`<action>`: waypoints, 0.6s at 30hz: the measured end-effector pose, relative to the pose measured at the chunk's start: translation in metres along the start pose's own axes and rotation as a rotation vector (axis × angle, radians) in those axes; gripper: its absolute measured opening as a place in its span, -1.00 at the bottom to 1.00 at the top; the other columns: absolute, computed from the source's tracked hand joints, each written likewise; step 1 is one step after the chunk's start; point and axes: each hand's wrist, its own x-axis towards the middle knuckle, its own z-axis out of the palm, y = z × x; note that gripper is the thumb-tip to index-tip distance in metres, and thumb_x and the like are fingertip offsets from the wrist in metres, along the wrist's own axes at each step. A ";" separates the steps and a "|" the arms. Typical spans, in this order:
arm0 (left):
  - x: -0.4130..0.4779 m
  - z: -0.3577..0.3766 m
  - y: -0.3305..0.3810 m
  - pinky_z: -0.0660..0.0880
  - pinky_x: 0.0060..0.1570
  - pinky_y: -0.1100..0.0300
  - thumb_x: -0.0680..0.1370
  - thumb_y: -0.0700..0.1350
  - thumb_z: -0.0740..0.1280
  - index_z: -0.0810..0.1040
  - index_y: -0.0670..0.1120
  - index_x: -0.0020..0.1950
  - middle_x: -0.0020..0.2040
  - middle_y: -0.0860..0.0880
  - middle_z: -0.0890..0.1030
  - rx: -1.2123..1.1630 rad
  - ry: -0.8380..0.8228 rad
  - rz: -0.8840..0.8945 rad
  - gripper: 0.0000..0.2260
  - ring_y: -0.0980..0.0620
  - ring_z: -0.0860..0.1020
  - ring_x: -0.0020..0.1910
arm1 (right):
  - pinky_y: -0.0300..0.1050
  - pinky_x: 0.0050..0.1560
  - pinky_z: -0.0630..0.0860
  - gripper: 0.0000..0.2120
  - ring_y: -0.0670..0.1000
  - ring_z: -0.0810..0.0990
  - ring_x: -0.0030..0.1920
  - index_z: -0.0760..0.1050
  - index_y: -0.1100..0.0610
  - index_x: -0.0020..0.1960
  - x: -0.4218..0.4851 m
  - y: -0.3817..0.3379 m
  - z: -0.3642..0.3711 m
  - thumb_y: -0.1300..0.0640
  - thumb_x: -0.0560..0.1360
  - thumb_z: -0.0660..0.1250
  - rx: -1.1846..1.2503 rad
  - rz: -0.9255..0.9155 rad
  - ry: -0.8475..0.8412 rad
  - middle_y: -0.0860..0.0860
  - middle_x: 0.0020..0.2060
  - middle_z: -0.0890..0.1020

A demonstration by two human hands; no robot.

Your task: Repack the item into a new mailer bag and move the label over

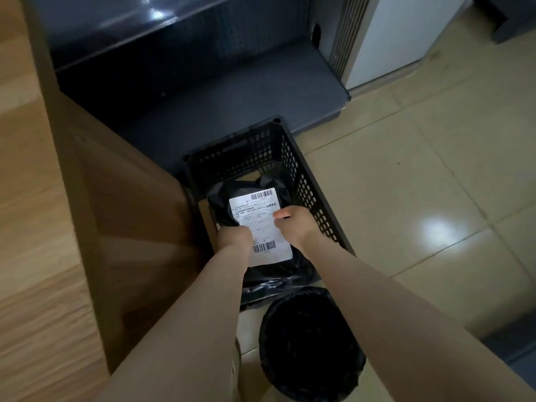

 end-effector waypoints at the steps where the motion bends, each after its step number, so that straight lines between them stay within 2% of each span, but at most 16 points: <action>1: 0.002 0.003 -0.005 0.35 -0.25 0.15 0.58 -0.27 0.11 0.48 -0.24 -0.02 -0.17 -0.11 0.45 -0.008 -0.011 0.002 -0.84 -0.02 0.37 -0.30 | -0.25 -0.12 0.45 -0.66 0.02 0.52 -0.02 0.47 0.17 0.29 0.002 0.004 0.002 0.25 0.54 0.15 -0.013 0.020 -0.015 0.09 0.23 0.54; 2: 0.007 0.005 -0.010 0.36 -0.19 0.13 0.57 -0.28 0.13 0.49 -0.26 0.13 -0.11 -0.14 0.50 -0.016 0.007 -0.011 -0.79 -0.06 0.43 -0.23 | -0.26 -0.15 0.44 -0.66 0.00 0.51 -0.07 0.47 0.16 0.28 0.005 0.009 0.006 0.26 0.54 0.15 -0.029 0.039 -0.027 0.09 0.26 0.52; 3: 0.015 0.007 -0.018 0.37 -0.17 0.13 0.56 -0.28 0.15 0.48 -0.26 0.20 -0.05 -0.16 0.53 -0.031 0.010 -0.030 -0.75 -0.08 0.45 -0.18 | -0.30 -0.22 0.43 -0.65 -0.02 0.51 -0.12 0.46 0.15 0.29 0.006 0.012 0.009 0.27 0.53 0.15 -0.039 0.059 -0.037 0.07 0.29 0.49; 5: 0.025 0.009 -0.029 0.39 -0.20 0.13 0.55 -0.27 0.16 0.49 -0.25 0.21 -0.01 -0.15 0.54 -0.047 0.005 -0.049 -0.74 -0.09 0.48 -0.17 | -0.34 -0.33 0.36 -0.61 -0.06 0.50 -0.18 0.41 0.13 0.33 0.008 0.017 0.015 0.31 0.53 0.14 -0.039 0.072 -0.072 0.04 0.35 0.43; 6: 0.025 0.009 -0.030 0.39 -0.17 0.12 0.56 -0.27 0.15 0.50 -0.25 0.22 0.04 -0.16 0.56 -0.046 -0.002 -0.047 -0.73 -0.12 0.51 -0.12 | -0.34 -0.32 0.36 -0.57 -0.08 0.49 -0.18 0.38 0.12 0.36 0.009 0.019 0.017 0.33 0.52 0.12 -0.045 0.061 -0.092 0.04 0.37 0.41; 8: 0.027 0.008 -0.028 0.36 -0.10 0.14 0.58 -0.27 0.12 0.46 -0.27 0.26 0.21 -0.22 0.54 -0.045 0.002 -0.024 -0.72 -0.19 0.52 0.05 | -0.27 -0.13 0.44 -0.50 -0.02 0.53 0.00 0.33 0.08 0.41 0.010 0.020 0.020 0.35 0.50 0.09 -0.075 0.038 -0.117 0.06 0.37 0.41; 10: 0.029 0.009 -0.027 0.31 -0.14 0.18 0.60 -0.29 0.08 0.46 -0.29 0.24 0.22 -0.23 0.52 0.020 0.023 0.031 -0.72 -0.16 0.46 -0.04 | -0.17 0.07 0.49 -0.47 0.06 0.50 0.17 0.30 0.06 0.43 0.009 0.021 0.020 0.36 0.50 0.08 -0.050 0.045 -0.115 0.09 0.34 0.45; 11: 0.032 0.009 -0.026 0.30 -0.16 0.19 0.60 -0.29 0.06 0.47 -0.28 0.22 0.21 -0.24 0.53 0.052 0.039 0.053 -0.72 -0.12 0.42 -0.09 | -0.15 0.06 0.53 -0.47 0.06 0.52 0.14 0.29 0.06 0.43 0.007 0.020 0.018 0.37 0.50 0.08 -0.028 0.053 -0.116 0.10 0.32 0.46; 12: 0.034 0.010 -0.024 0.30 -0.16 0.18 0.60 -0.30 0.06 0.48 -0.26 0.20 0.20 -0.23 0.53 0.061 0.042 0.050 -0.72 -0.09 0.41 -0.10 | -0.19 -0.07 0.56 -0.46 0.02 0.56 0.02 0.28 0.07 0.44 0.007 0.022 0.018 0.37 0.50 0.09 -0.015 0.047 -0.121 0.09 0.31 0.47; 14: 0.034 0.009 -0.025 0.33 -0.14 0.15 0.59 -0.29 0.06 0.50 -0.23 0.17 0.18 -0.22 0.54 0.071 0.041 0.054 -0.73 -0.10 0.42 -0.10 | -0.34 -0.43 0.43 -0.46 -0.08 0.52 -0.27 0.27 0.07 0.45 -0.001 0.020 0.013 0.38 0.51 0.11 -0.019 0.026 -0.124 0.07 0.34 0.43; 15: 0.034 0.009 -0.026 0.35 -0.13 0.14 0.59 -0.28 0.06 0.49 -0.22 0.18 0.18 -0.20 0.55 0.068 0.042 0.055 -0.73 -0.10 0.43 -0.09 | -0.36 -0.47 0.39 -0.46 -0.09 0.50 -0.28 0.27 0.08 0.45 -0.006 0.016 0.010 0.38 0.51 0.13 -0.029 0.004 -0.114 0.05 0.40 0.36; 16: 0.033 0.008 -0.027 0.37 -0.13 0.13 0.58 -0.28 0.06 0.48 -0.21 0.20 0.17 -0.19 0.54 0.053 0.066 0.058 -0.72 -0.12 0.46 -0.07 | -0.37 -0.40 0.42 -0.47 -0.07 0.54 -0.17 0.28 0.09 0.44 -0.008 0.015 0.007 0.38 0.51 0.14 -0.037 -0.033 -0.101 0.02 0.47 0.25; 17: 0.032 0.007 -0.025 0.40 -0.13 0.13 0.58 -0.28 0.06 0.48 -0.19 0.21 0.17 -0.16 0.54 0.069 0.080 0.070 -0.71 -0.13 0.49 -0.03 | -0.38 -0.22 0.44 -0.49 -0.03 0.54 0.07 0.29 0.10 0.44 -0.011 0.010 0.005 0.37 0.51 0.16 -0.062 -0.056 -0.077 -0.02 0.51 0.15; 18: 0.029 0.006 -0.023 0.43 -0.12 0.13 0.57 -0.27 0.06 0.47 -0.18 0.23 0.18 -0.14 0.53 0.063 0.106 0.081 -0.70 -0.14 0.53 0.02 | -0.38 -0.04 0.38 -0.50 0.00 0.41 0.31 0.29 0.09 0.44 -0.015 0.006 0.002 0.35 0.52 0.18 -0.062 -0.061 -0.055 -0.03 0.53 0.07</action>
